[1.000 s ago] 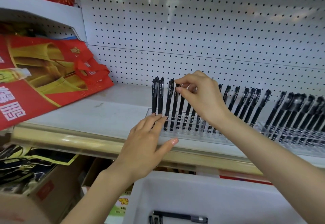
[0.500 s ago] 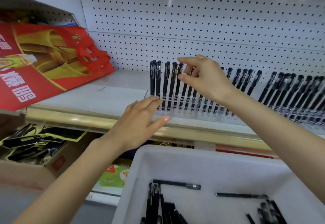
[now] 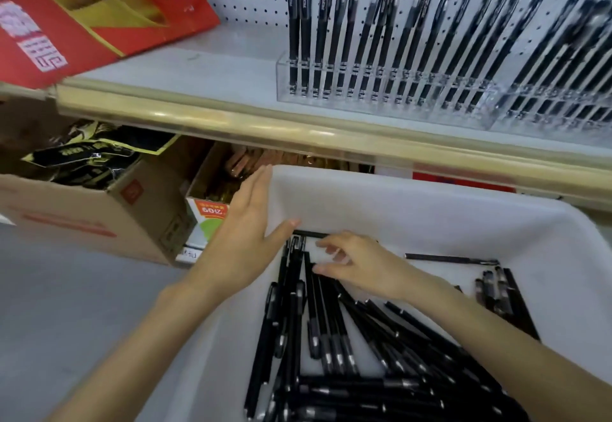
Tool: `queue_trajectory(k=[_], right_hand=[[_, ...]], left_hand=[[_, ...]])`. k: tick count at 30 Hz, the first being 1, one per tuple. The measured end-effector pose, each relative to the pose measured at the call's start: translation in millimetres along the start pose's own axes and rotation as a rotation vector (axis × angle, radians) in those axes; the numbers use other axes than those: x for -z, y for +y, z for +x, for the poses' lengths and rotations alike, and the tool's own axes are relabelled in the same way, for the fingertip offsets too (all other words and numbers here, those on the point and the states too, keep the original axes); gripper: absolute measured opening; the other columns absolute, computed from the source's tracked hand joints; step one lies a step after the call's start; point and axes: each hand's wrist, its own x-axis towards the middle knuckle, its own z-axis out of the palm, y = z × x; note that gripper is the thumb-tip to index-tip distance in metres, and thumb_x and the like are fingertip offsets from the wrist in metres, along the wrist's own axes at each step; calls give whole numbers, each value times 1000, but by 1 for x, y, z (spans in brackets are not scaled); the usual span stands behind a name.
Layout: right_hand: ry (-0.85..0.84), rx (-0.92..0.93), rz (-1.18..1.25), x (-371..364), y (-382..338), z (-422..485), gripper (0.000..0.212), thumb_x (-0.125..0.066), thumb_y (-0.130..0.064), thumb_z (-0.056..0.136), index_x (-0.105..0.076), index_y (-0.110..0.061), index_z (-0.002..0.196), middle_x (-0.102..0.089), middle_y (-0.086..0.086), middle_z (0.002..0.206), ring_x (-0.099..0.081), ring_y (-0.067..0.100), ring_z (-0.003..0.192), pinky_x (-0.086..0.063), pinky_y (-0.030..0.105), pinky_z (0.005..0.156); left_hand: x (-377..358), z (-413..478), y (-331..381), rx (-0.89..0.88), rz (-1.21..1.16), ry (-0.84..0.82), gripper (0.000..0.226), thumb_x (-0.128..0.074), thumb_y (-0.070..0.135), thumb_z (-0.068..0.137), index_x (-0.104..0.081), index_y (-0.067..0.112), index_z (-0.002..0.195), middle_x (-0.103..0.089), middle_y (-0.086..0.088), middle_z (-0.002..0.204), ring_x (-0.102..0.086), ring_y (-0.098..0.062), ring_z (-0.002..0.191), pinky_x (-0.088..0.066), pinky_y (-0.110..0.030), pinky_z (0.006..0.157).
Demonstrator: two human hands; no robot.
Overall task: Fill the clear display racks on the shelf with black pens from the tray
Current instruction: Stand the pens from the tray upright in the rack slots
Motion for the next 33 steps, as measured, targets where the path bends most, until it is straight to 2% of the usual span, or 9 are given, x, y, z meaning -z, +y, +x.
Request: queue_trajectory(k=[4,7,10,16,20,23,28,32,33], right_hand=[[22,-47,149,-21,1,4,72,-63,-49,86,-37,-17,144,-51,-1,120,-48,7,102,-37,17,87],[-3,-70,173,-27,3,8,81,-67,-50,82,-33,-15,147,-46,-4,115,-44,10,109,-38,23,97],[-23,-94,166,-33,8,9,80,-73,-50,78,-40,-16,142,-46,-5,113,-44,16,115,-39,30,102],[-86,-99,282,-33,14,4,55,-79,-36,76,-51,-25,122,-53,-3,114,-52,12,105,-43,20,89],[-118,-74,395,-34,16,2,41,-82,-30,74,-55,-26,104,-58,-12,88,-51,0,80,-35,17,73],[-137,-58,413,-35,16,1,29,-77,-31,79,-59,-25,101,-58,-13,89,-50,-2,78,-34,14,72],[-237,-75,555,-22,12,-9,21,-60,-19,94,-59,-7,111,-69,2,86,-53,7,75,-39,20,73],[-319,-104,539,-16,15,-13,19,-58,-14,94,-62,2,104,-72,7,88,-56,16,79,-45,37,77],[-338,-103,558,-16,14,-13,18,-57,-13,95,-63,3,102,-72,7,88,-60,17,80,-48,37,79]], left_hand=[[-3,-4,0,15,51,19,79,-50,42,94,-3,20,154,-1,7,161,-2,-7,146,-10,-22,112],[-6,-8,-1,45,104,14,76,-49,42,95,-7,19,154,-3,6,161,-8,-11,146,-17,-26,113],[-7,-9,-1,91,93,11,74,-47,43,95,-8,18,154,-3,11,160,-17,-11,144,-28,-30,110],[-7,-9,3,96,153,-3,75,-43,46,96,-4,18,154,2,12,160,-20,-11,144,-32,-31,107],[-6,-9,4,98,165,0,75,-43,46,96,-5,18,154,1,13,160,-23,-13,143,-35,-33,105],[-6,-9,4,94,154,4,75,-43,46,96,-6,17,154,1,12,161,-25,-14,142,-36,-34,104],[-6,-9,4,79,176,-3,75,-39,50,95,-5,18,154,2,13,160,-25,-15,142,-36,-36,105],[-7,-8,4,77,175,-14,76,-36,53,94,-5,18,154,2,12,161,-24,-15,143,-34,-35,107],[-8,-8,4,77,171,-16,77,-35,54,93,-5,18,154,1,11,161,-21,-15,144,-31,-34,109]])
